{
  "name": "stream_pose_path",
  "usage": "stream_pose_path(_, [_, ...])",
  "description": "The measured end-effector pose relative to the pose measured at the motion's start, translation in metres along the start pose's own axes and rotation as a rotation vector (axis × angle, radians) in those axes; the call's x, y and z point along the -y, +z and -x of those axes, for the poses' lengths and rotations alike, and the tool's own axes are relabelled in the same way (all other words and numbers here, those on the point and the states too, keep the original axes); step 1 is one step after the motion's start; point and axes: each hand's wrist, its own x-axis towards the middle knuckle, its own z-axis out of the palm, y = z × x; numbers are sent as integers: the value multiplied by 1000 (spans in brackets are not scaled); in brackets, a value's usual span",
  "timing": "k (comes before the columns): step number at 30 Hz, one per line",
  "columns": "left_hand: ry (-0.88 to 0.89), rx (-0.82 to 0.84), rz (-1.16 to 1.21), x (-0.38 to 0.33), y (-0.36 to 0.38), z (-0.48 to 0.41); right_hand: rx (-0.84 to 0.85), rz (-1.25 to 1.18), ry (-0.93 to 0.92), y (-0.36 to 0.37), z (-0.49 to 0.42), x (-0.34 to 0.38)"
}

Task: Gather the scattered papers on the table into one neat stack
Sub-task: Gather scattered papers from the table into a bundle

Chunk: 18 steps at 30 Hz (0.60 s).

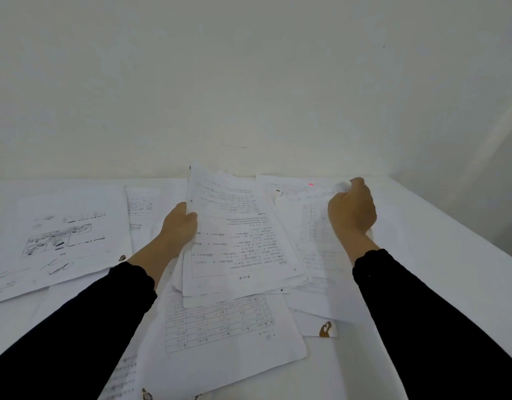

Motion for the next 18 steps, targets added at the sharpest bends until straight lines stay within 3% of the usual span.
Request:
stream_pose_path(5, [47, -51, -66, 3, -7, -7, -62, -218, -4, -4, -18, 10])
stream_pose_path(10, [58, -91, -106, 7, -17, -16, 42, -484, 132, -7, -38, 16])
stream_pose_path(18, [-17, -144, -46, 13, -33, -26, -46, -682, 391, -15, -68, 20])
